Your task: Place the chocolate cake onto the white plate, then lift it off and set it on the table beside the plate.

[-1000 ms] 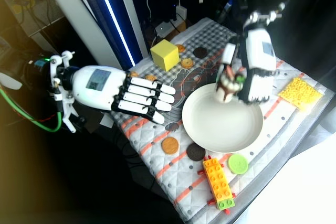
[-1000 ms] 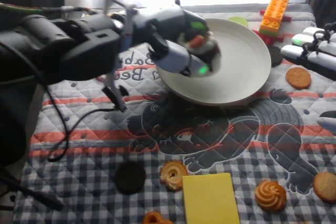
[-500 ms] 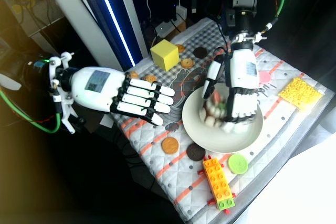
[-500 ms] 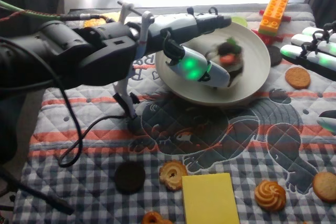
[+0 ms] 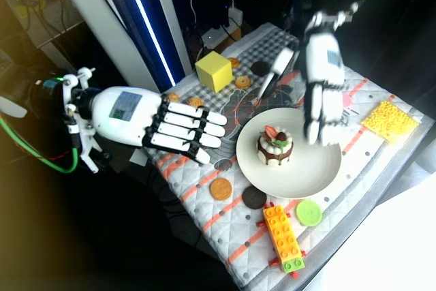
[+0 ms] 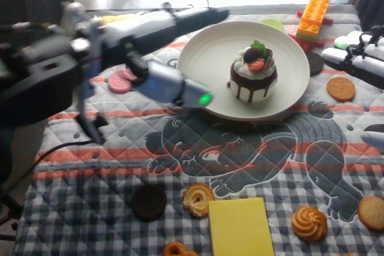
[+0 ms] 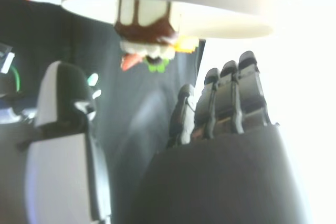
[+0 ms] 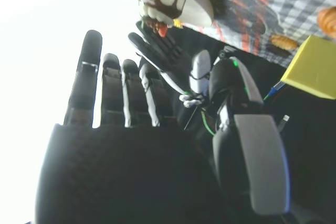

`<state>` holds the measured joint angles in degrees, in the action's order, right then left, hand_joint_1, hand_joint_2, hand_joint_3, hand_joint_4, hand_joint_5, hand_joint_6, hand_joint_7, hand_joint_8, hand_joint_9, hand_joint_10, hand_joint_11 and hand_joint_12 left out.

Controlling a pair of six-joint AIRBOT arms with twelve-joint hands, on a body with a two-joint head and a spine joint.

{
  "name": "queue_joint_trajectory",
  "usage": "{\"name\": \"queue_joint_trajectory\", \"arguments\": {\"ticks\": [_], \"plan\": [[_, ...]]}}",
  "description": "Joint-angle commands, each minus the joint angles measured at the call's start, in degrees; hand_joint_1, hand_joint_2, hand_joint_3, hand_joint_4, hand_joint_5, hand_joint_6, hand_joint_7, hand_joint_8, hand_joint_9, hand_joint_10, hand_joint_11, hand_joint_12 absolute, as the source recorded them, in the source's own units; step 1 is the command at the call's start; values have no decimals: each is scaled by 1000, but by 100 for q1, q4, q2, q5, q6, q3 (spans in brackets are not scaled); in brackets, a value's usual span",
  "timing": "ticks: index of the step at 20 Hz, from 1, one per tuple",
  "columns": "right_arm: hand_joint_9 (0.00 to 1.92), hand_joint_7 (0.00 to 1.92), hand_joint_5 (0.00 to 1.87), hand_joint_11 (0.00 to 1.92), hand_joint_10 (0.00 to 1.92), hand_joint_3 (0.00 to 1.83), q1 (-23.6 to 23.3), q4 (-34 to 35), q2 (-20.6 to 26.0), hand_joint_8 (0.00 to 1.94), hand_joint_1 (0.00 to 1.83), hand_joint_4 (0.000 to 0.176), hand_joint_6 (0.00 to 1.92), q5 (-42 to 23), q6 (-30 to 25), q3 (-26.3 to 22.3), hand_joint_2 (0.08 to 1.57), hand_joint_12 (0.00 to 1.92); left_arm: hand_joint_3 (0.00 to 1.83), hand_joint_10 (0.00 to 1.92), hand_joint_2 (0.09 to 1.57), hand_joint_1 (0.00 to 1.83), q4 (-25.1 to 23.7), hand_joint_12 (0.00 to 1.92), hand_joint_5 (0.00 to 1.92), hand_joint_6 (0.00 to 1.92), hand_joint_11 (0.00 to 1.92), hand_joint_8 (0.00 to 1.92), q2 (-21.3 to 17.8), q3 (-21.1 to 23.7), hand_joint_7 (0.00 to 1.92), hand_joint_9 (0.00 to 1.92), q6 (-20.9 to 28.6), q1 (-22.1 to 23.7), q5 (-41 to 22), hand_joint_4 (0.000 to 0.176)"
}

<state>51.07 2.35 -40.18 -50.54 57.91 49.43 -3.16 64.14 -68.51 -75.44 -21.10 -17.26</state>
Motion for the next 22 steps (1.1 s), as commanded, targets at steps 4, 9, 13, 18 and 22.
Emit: {"name": "queue_joint_trajectory", "arguments": {"ticks": [4,9,13,18,22], "plan": [[113,5,0,0,59,0,-22,56,52,0,476,0,0,-760,-126,97,1283,1347,39,0,1101,832,-157,0,0,0,0,0,-714,520,0,0,402,-446,-1560,132],[36,0,0,0,36,0,-281,55,-160,0,745,0,0,-740,-216,355,1219,949,9,4,1168,970,-585,228,52,16,7,0,-1390,836,0,20,1782,-1276,-2625,56],[96,19,0,0,71,0,-779,47,-530,5,744,0,0,-506,-231,681,1207,1001,3,61,1202,956,-537,1129,169,51,0,26,-1731,1198,125,140,1782,-1741,-3140,80],[0,45,0,0,532,4,-1848,-191,-1450,0,785,0,0,746,-218,1421,1206,1520,0,0,1192,997,-373,1,162,99,0,7,-1921,1384,60,0,1782,-2161,-3515,68],[0,32,25,0,347,0,-2381,-246,-2137,2,839,0,7,1582,-191,1987,1183,1320,0,289,1162,1061,-219,925,181,205,0,158,-1888,1361,178,120,1782,-2258,-3560,24]]}}
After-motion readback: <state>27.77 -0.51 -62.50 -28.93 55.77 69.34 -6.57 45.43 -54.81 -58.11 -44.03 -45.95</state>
